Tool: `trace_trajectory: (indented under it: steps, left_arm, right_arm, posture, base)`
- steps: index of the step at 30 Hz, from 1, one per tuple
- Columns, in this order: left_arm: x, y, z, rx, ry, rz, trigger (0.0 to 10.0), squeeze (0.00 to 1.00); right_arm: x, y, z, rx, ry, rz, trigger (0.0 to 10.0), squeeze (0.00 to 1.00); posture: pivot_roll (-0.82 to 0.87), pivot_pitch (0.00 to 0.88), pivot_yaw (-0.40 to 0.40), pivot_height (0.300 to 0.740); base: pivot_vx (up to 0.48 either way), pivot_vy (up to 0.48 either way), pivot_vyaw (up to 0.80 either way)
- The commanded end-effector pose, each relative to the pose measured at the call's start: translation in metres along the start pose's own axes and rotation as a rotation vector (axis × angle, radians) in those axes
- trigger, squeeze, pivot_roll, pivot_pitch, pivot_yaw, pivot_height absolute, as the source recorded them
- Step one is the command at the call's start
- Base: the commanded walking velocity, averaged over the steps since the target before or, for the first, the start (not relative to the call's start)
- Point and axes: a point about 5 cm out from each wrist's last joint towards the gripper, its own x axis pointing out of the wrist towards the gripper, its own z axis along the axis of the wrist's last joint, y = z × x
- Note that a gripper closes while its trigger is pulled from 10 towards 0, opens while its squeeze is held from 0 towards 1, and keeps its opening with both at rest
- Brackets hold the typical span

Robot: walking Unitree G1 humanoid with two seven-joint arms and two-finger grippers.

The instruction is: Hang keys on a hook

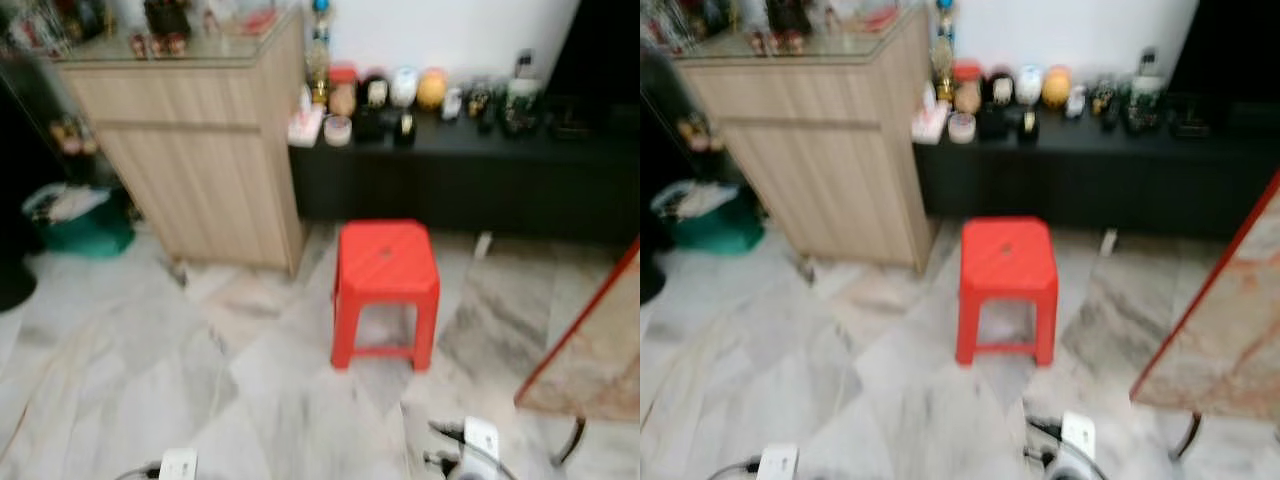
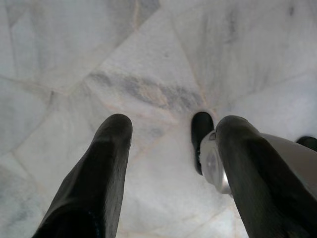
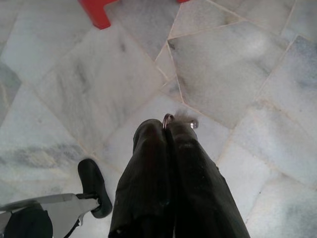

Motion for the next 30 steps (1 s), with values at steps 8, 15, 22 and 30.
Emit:
trace_trajectory:
  steps: [8, 15, 22, 30]
  left_arm:
    - [0.000, 0.002, -0.002, 0.024, 0.015, 0.007, 10.0, 0.00]
    - [-0.001, 0.001, -0.003, 0.023, 0.014, 0.007, 10.0, 0.00]
    - [-0.001, 0.003, -0.004, 0.019, 0.019, 0.012, 10.0, 0.00]
    - [-0.001, 0.004, -0.004, 0.011, 0.024, 0.013, 10.0, 0.00]
  right_arm:
    - [0.000, -0.001, 0.001, 0.008, -0.008, -0.013, 10.0, 0.00]
    - [0.000, -0.001, 0.004, 0.021, -0.031, -0.019, 10.0, 0.00]
    - [0.001, -0.001, 0.009, 0.035, -0.049, -0.030, 10.0, 0.00]
    - [0.001, -0.005, 0.015, 0.096, -0.081, -0.044, 10.0, 0.00]
  posture:
    - [-0.02, 0.035, 0.022, 0.740]
    - [-0.02, 0.029, 0.020, 0.740]
    - [-0.02, 0.034, 0.019, 0.740]
    - [-0.02, 0.037, 0.017, 0.740]
  base:
    - [0.000, -0.337, -0.38]
    - [0.000, -0.369, 0.00]
    - [0.000, -0.381, 0.00]
    - [0.000, -0.395, 0.00]
